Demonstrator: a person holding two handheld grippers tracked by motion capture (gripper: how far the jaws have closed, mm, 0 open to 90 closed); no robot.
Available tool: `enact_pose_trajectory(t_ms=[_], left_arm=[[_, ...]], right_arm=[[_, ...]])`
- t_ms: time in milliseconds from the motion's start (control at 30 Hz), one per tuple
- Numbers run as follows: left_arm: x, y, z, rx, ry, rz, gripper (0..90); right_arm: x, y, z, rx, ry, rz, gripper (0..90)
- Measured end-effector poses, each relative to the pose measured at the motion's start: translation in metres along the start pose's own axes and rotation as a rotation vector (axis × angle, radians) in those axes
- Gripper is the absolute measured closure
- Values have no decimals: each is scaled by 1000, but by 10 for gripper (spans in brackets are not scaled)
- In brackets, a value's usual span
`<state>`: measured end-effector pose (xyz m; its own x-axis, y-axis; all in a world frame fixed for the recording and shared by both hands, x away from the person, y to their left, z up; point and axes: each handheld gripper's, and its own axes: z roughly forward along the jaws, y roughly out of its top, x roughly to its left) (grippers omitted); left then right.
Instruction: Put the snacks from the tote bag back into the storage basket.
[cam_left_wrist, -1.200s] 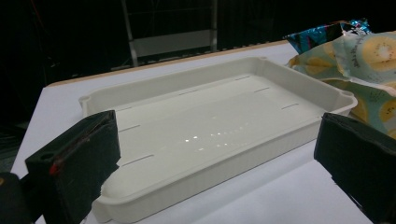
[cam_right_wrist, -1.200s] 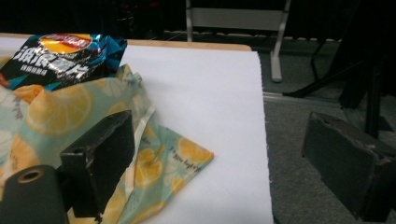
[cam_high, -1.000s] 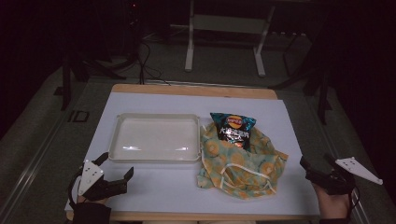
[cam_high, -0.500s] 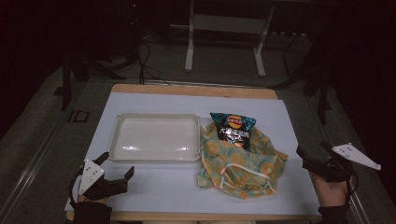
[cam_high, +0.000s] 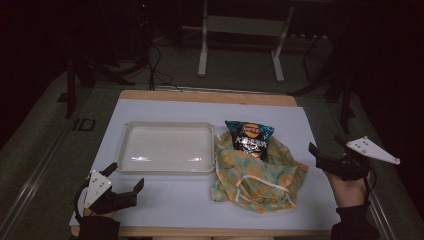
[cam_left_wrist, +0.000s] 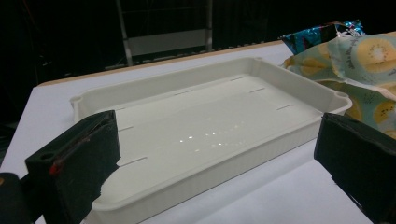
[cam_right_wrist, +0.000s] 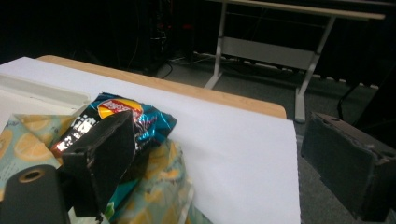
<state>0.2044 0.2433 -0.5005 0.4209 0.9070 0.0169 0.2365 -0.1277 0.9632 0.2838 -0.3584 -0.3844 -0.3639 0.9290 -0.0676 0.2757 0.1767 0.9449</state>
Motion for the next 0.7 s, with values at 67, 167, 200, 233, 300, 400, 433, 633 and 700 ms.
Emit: enact_pose_trajectory(t_ms=[67,167,200,233,300,400,433,633,700], left_arm=[[0,0,0,1,-2,4,9],[0,0,0,-1,-6,4,8],[-1,0,1,-3,-9,4,8],[-1,0,1,-3,-12,7,8],[-1,0,1,-1,-16,8,8],[-2,0,1,-3,-22,12,9],[-2,0,2,-3,-23,11,9],[-1,0,2,-6,-28,7,9],[-1,0,2,-5,-27,10,8]], right_arm=[[3,4,4,-4,11,-10,101],[7,10,11,-6,34,-16,101],[8,12,14,-3,42,-22,101],[9,14,16,-3,49,-24,101],[12,18,20,-9,70,-28,101],[15,23,26,-18,98,-33,101],[16,24,28,-19,108,-39,101],[22,30,45,12,149,-85,126],[24,31,50,22,157,-97,134]])
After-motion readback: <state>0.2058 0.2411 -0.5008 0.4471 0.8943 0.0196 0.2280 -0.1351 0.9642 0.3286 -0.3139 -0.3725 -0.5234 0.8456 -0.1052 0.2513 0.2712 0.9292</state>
